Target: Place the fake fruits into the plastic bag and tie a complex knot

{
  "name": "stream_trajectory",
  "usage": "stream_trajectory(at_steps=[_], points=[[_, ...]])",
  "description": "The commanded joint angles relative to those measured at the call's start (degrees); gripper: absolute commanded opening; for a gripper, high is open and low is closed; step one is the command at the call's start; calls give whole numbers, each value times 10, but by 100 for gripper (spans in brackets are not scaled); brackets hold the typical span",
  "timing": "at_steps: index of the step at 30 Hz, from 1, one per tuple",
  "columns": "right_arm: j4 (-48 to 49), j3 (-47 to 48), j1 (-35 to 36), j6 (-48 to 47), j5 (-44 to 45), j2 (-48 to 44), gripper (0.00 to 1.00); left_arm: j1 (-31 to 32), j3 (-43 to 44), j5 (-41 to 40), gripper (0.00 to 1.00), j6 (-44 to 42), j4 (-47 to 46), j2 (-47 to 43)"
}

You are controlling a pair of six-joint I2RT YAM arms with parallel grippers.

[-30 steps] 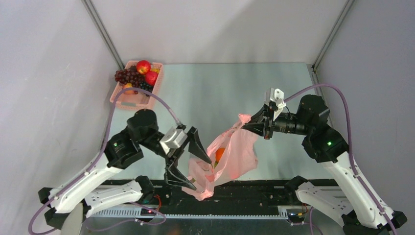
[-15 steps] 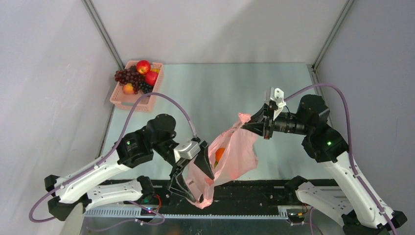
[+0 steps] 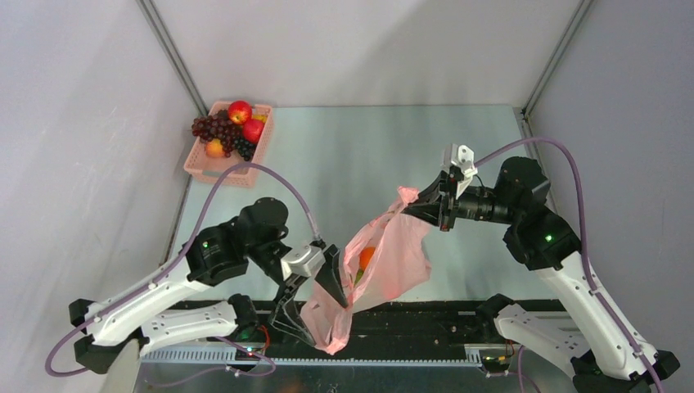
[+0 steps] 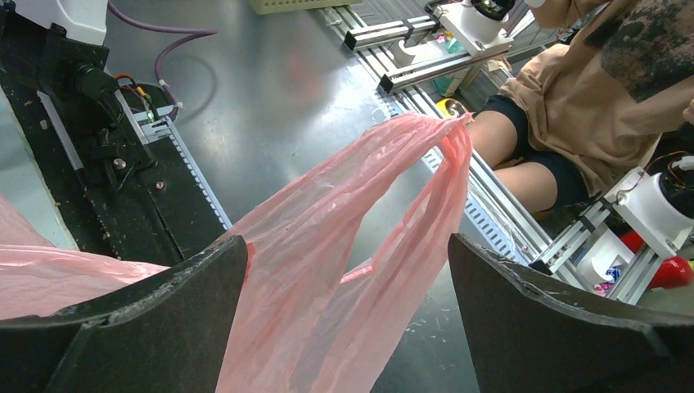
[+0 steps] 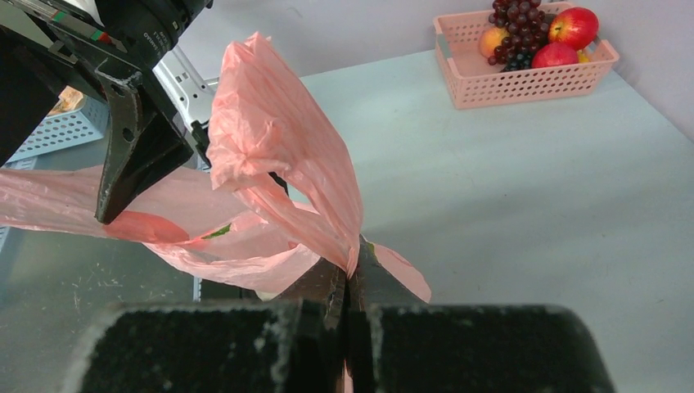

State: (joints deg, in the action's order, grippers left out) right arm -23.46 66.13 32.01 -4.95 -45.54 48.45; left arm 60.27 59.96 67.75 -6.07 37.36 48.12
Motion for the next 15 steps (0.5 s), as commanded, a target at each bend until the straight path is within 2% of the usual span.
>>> stream_trajectory(at_steps=[1, 12, 15], points=[[29, 3, -2, 10, -5, 1, 0, 3, 6, 13, 99, -23, 21, -17], [33, 12, 3, 16, -4, 10, 0, 3, -4, -18, 99, -18, 32, -45], [36, 12, 8, 16, 0, 14, 0, 3, -14, -32, 99, -4, 9, -45]])
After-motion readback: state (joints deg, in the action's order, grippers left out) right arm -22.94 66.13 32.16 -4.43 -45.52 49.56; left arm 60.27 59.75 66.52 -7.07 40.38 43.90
